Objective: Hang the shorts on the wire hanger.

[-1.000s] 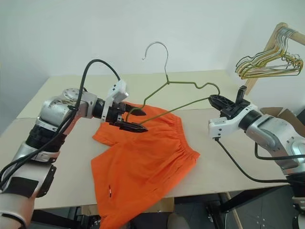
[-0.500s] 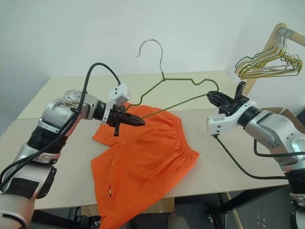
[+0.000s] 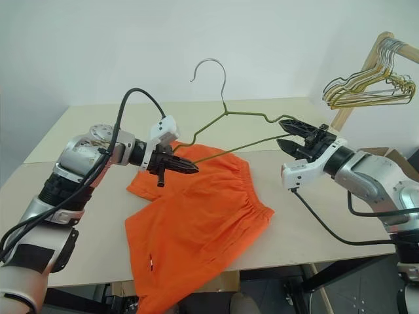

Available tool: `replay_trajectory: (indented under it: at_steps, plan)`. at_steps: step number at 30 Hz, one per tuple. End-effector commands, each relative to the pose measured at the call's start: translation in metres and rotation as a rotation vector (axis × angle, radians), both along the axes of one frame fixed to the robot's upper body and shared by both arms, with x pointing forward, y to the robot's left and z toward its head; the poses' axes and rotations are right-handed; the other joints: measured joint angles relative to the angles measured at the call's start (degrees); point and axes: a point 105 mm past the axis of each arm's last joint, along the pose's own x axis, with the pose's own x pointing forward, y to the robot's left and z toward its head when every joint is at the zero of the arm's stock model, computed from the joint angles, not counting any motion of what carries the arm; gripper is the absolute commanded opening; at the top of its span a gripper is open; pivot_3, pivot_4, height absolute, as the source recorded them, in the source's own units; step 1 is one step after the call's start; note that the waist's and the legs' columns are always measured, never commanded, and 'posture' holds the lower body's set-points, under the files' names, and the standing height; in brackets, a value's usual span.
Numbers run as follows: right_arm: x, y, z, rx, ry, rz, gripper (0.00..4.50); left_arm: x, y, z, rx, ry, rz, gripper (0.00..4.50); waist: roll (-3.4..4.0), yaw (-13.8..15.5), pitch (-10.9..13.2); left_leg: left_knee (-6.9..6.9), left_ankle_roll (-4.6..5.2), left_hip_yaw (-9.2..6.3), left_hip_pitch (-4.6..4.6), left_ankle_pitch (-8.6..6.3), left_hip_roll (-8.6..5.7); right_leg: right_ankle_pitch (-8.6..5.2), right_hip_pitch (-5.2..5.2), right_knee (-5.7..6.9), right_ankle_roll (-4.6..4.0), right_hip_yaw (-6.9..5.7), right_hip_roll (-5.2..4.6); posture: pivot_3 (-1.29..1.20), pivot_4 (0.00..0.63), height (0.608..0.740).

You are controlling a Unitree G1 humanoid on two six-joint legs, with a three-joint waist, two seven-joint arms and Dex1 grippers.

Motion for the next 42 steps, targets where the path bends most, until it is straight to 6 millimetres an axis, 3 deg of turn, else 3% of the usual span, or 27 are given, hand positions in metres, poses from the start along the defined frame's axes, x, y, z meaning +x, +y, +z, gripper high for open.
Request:
replay_trajectory:
  at_steps: [1, 2, 6, 10, 15, 21, 30, 37, 42]
  plan:
    - [-0.014, 0.003, 0.004, 0.005, 0.067, 0.056, 4.14, 0.015, 0.006, 0.009, 0.091, -0.125, 0.069, 0.0, 0.0, 0.0, 0.0, 0.0, 0.0, 0.0, 0.0, 0.0, 0.0, 0.0, 0.0, 0.0, 0.0, 0.0, 0.0, -0.08, 0.0, 0.74]
    - [-0.019, 0.002, 0.0, 0.016, 0.128, 0.061, 4.47, 0.022, 0.01, 0.006, 0.149, -0.173, 0.1, 0.0, -0.02, 0.2, 0.0, 0.0, 0.0, 0.0, 0.0, 0.0, 0.0, 0.0, 0.01, -0.02, 0.0, 0.0, 0.0, -0.08, 0.0, 0.74]
    - [-0.039, 0.014, 0.001, 0.281, 0.424, 0.078, 4.47, 0.038, 0.015, 0.009, 0.261, -0.342, 0.129, 0.0, -0.04, 0.3, 0.0, 0.01, 0.04, -0.07, -0.01, -0.02, -0.01, 0.0, 0.11, -0.13, 0.01, -0.06, -0.01, -0.07, 0.0, 0.74]
    - [-0.039, 0.013, 0.008, 0.485, 0.71, -0.014, 4.47, 0.022, 0.015, 0.002, 0.308, -0.391, -0.022, 0.0, -0.01, 0.2, 0.0, 0.03, 0.04, -0.08, 0.01, -0.02, 0.02, 0.01, 0.09, -0.02, 0.01, -0.03, -0.01, -0.07, 0.0, 0.74]
    - [-0.031, 0.01, 0.014, 0.589, 1.015, -0.173, 4.47, -0.003, 0.017, -0.002, 0.354, -0.422, -0.223, 0.0, 0.07, 0.5, -0.1, 0.0, 0.06, -0.05, 0.06, -0.04, 0.08, 0.0, 0.08, -0.02, 0.0, -0.07, 0.02, -0.06, 0.0, 0.74]
    - [-0.044, 0.025, 0.011, 0.55, 1.354, -0.241, 4.47, -0.011, 0.014, 0.005, 0.341, -0.441, -0.294, 0.0, 0.11, 1.9, -0.1, 0.02, 0.19, 0.0, -0.03, -0.11, 0.08, 0.0, 0.01, -0.13, 0.01, -0.11, 0.01, -0.05, 0.0, 0.74]
    - [-0.045, 0.031, 0.009, 0.515, 1.457, -0.302, 4.47, -0.01, 0.011, 0.007, 0.327, -0.446, -0.273, 0.0, 0.12, 3.3, -0.1, 0.4, 0.24, 0.02, -0.9, -0.14, 0.05, 0.01, -0.83, 0.19, 0.03, -0.12, -0.02, -0.03, 0.0, 0.74]
    - [-0.034, 0.02, -0.028, 0.43, 1.411, -0.435, 4.47, -0.009, 0.01, 0.014, 0.299, -0.448, -0.254, 0.0, 0.12, 3.4, -0.1, 0.48, 0.24, 0.06, -0.94, -0.14, 0.04, 0.01, -0.84, 0.22, 0.03, -0.13, -0.02, -0.02, 0.0, 0.74]
    - [-0.027, 0.019, -0.033, 0.446, 1.401, -0.451, 4.47, -0.01, 0.009, 0.016, 0.293, -0.45, -0.253, 0.0, 0.14, 3.3, -0.2, 0.47, 0.24, 0.06, -0.94, -0.14, 0.05, 0.01, -0.87, 0.23, 0.03, -0.12, 0.01, -0.02, 0.0, 0.74]
